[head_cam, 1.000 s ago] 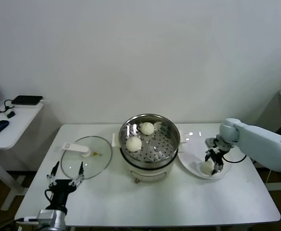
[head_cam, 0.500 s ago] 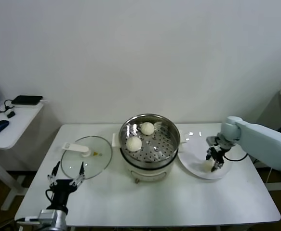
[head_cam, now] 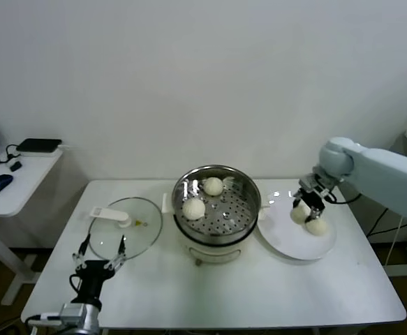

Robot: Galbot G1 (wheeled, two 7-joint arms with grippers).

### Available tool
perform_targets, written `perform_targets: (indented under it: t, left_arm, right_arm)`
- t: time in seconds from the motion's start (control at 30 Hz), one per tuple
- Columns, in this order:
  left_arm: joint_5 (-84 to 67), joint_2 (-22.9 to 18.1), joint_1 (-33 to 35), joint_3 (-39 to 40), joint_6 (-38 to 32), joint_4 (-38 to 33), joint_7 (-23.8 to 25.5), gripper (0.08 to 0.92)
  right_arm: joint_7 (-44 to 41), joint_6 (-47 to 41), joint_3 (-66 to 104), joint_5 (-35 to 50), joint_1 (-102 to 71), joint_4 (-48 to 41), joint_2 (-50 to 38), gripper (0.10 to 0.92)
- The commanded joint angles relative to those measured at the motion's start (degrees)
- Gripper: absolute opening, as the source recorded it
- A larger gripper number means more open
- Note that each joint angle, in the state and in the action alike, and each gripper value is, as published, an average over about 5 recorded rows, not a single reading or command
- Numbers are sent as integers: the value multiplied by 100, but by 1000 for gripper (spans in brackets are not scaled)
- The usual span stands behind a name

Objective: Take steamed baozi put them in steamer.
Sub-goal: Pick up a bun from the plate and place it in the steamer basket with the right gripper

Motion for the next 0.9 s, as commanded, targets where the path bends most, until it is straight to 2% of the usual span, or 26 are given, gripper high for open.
perform_targets:
  t: [0.03, 0.33, 0.9]
  left_arm:
    - [32, 13, -13, 4, 31, -37, 3, 823]
    - [61, -1, 3, -6, 54, -116, -7, 823]
    - [53, 43, 27, -111, 106, -194, -16, 823]
  right_arm:
    - [-86, 1212, -275, -313, 1556, 884, 256, 585]
    - [-73, 1762, -6, -506, 1889, 1100, 1046, 599]
    - [-36, 1630, 275, -949, 606, 884, 2312, 602]
